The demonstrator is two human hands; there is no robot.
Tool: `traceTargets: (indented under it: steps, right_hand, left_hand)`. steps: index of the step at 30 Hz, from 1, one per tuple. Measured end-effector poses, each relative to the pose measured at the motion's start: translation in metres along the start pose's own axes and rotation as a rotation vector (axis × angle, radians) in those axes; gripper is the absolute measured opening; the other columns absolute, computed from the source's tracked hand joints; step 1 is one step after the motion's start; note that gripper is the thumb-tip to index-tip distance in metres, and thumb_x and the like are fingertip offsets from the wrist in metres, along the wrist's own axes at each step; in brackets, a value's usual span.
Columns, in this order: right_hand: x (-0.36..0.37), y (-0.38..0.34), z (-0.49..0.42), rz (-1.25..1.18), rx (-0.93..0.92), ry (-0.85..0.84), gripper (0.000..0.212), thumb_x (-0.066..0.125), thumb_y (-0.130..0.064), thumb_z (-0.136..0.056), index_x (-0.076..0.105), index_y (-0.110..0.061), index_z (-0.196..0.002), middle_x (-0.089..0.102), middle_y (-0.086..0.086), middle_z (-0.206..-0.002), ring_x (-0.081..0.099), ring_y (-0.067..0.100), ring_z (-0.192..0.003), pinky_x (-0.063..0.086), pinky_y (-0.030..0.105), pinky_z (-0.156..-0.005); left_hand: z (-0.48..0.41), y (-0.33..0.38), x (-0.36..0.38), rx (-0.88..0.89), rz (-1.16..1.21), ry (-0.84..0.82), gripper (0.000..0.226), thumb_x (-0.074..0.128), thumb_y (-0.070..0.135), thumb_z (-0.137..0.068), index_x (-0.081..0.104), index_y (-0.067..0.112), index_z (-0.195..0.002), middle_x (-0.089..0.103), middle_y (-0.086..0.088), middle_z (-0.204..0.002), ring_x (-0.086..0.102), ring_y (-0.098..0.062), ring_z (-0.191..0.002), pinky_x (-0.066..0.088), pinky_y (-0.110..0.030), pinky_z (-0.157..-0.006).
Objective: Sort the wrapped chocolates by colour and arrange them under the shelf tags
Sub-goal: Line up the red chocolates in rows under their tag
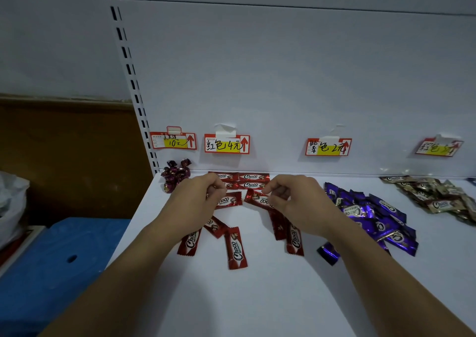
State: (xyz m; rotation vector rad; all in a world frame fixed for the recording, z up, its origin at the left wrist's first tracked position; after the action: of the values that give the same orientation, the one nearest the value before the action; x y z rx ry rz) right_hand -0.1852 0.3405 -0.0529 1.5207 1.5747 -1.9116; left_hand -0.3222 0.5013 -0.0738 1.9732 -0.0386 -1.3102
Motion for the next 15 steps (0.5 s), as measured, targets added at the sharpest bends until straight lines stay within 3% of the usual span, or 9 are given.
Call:
traceTargets:
  steps: [4,7,11,15]
  right_hand:
    - [0.005,0.004,-0.003,-0.022,0.032,0.028,0.015,0.059,-0.017,-0.094,0.065,-0.031,-0.095,0.063,-0.017,-0.088,0.058,-0.001,-0.080,0.042,0.007,-0.066]
    - [0.010,0.002,-0.003,0.039,0.026,0.016,0.021,0.054,-0.016,-0.095,0.071,-0.029,-0.100,0.067,-0.010,-0.101,0.055,0.000,-0.080,0.040,0.008,-0.066]
    - [0.012,-0.008,-0.005,0.252,-0.023,0.066,0.028,0.051,-0.022,-0.097,0.065,-0.029,-0.120,0.059,-0.007,-0.126,0.047,0.012,-0.114,0.036,0.026,-0.095]
    - [0.008,-0.011,-0.004,0.377,-0.091,0.048,0.031,0.052,-0.032,-0.097,0.059,-0.034,-0.127,0.054,-0.012,-0.135,0.042,0.011,-0.121,0.028,0.030,-0.104]
  left_hand:
    - [-0.002,-0.002,0.000,-0.042,0.018,0.030,0.009,0.056,0.026,-0.095,0.065,0.026,-0.097,0.063,0.015,-0.086,0.056,0.000,-0.079,0.042,-0.012,-0.066]
    - [-0.002,-0.001,0.000,-0.069,0.016,0.058,0.010,0.057,0.030,-0.094,0.066,0.027,-0.099,0.063,0.014,-0.091,0.056,-0.001,-0.083,0.046,-0.019,-0.073]
    - [-0.001,0.004,-0.005,-0.042,-0.271,0.132,0.021,0.055,0.043,-0.093,0.063,0.033,-0.110,0.057,0.010,-0.121,0.046,-0.013,-0.118,0.040,-0.037,-0.099]
    - [0.001,0.009,-0.009,0.034,-0.359,0.053,0.027,0.055,0.037,-0.094,0.061,0.035,-0.121,0.055,0.010,-0.130,0.042,-0.013,-0.124,0.037,-0.036,-0.103]
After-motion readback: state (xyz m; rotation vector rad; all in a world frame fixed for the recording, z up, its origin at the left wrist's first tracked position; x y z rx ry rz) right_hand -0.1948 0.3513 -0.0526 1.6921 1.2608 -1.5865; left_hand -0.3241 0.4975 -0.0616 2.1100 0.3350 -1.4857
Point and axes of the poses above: each hand's wrist, its own z-axis away from the middle knuckle, its own x-axis out of the palm, y = z × x, the point moved 2 cm from there along -z, towards the middle knuckle
